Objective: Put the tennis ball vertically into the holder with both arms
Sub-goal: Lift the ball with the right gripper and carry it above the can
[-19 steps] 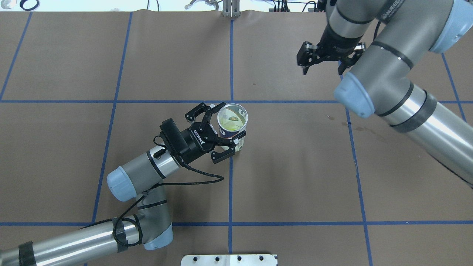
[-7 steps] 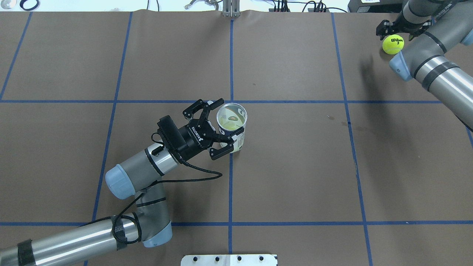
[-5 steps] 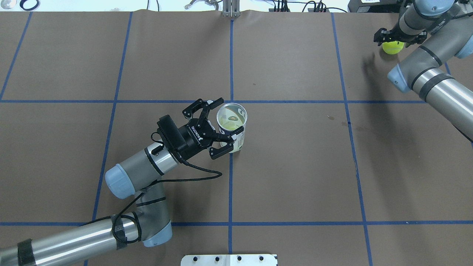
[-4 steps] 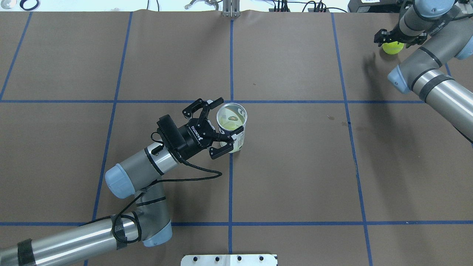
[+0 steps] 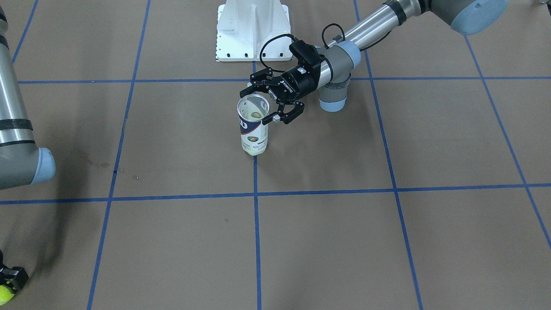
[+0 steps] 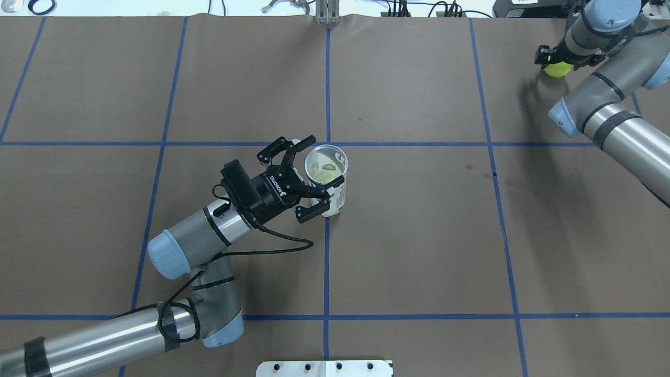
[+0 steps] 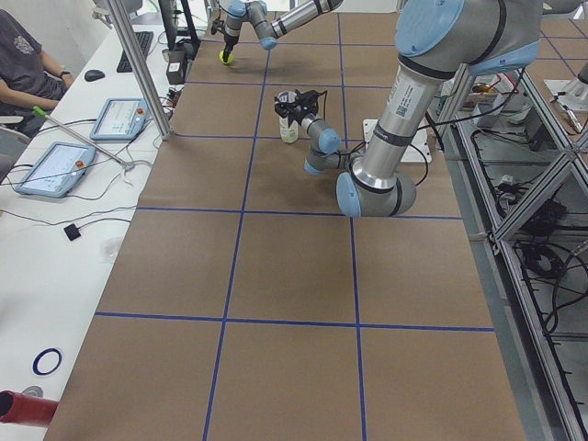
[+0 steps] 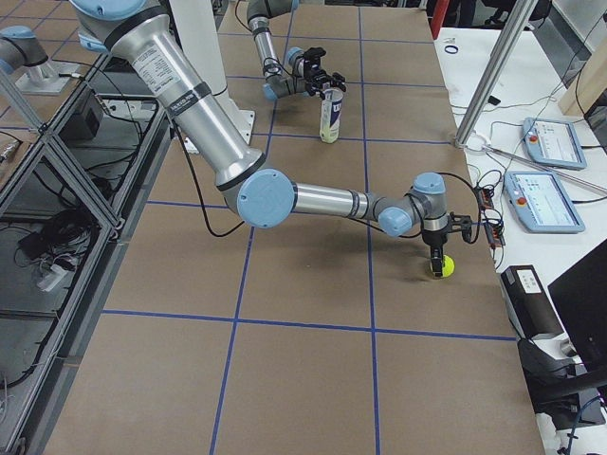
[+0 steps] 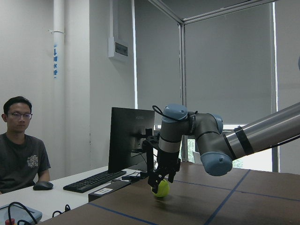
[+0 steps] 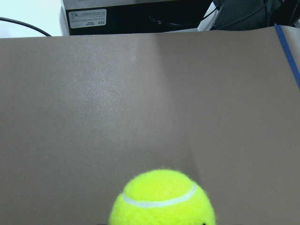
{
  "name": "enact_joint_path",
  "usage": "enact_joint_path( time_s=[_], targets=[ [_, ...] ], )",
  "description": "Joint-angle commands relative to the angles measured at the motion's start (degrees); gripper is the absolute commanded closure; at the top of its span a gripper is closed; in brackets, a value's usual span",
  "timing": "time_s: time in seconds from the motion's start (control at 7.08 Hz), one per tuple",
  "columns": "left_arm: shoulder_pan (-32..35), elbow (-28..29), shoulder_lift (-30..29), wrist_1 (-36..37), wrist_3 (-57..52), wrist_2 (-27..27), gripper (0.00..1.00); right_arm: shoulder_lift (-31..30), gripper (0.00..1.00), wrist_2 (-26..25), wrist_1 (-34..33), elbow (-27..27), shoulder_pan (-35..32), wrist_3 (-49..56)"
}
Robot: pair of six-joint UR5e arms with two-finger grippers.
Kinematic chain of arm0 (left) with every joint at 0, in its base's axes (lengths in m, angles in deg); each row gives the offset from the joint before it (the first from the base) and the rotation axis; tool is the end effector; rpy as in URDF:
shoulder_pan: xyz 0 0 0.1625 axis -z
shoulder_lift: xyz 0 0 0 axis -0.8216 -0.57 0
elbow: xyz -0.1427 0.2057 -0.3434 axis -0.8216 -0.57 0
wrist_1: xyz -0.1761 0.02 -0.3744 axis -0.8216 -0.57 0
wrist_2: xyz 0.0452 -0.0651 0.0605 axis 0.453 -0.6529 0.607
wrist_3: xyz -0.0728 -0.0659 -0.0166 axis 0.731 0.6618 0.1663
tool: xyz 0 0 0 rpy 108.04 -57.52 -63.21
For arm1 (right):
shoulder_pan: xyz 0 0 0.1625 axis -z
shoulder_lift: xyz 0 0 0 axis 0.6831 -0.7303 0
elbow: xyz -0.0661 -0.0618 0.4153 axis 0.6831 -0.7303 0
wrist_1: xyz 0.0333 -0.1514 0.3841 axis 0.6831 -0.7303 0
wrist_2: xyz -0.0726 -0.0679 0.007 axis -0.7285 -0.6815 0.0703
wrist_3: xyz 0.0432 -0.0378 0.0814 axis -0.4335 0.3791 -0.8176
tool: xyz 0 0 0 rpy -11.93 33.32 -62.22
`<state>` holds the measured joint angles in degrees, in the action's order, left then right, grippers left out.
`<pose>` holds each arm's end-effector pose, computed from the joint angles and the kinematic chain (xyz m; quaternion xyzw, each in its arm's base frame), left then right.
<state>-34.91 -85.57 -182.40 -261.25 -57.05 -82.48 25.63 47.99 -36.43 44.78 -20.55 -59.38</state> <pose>0.5480 -0.3809 0.2548 0.7255 0.5365 0.0572 0.4272 -0.2490 -0.7521 0.5864 0.1364 -0.2436 0.1590 0.9470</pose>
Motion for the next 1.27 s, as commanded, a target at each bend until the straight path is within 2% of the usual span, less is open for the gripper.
enact_joint_path(
  time_s=[0.0,0.14,0.42,0.57,0.71,0.99,1.13],
  targets=[
    [0.0,0.0,0.0,0.0,0.0,0.0,0.01,0.0,1.00,0.0,-0.1,0.7,-0.1,-0.3],
    [0.0,0.0,0.0,0.0,0.0,0.0,0.01,-1.2,1.00,0.8,-1.1,6.7,-0.3,-1.2],
    [-0.2,0.1,0.0,0.1,0.0,0.1,0.01,-6.0,1.00,2.8,-17.8,30.0,4.4,-12.0],
    [-0.3,0.2,0.0,0.2,0.0,0.1,0.01,-7.5,1.00,4.8,-24.3,37.9,6.1,-13.7],
    [-0.3,0.2,0.0,0.9,0.0,0.1,0.01,-7.5,1.00,7.4,-28.5,42.8,6.2,-15.9],
    [-0.3,0.1,-0.1,1.7,0.0,0.1,0.01,-7.3,1.00,13.9,-41.1,56.8,8.3,-19.3],
    [-0.3,0.2,-0.1,1.8,0.0,0.1,0.01,-6.6,1.00,14.3,-45.8,62.4,10.7,-23.4]
  ],
)
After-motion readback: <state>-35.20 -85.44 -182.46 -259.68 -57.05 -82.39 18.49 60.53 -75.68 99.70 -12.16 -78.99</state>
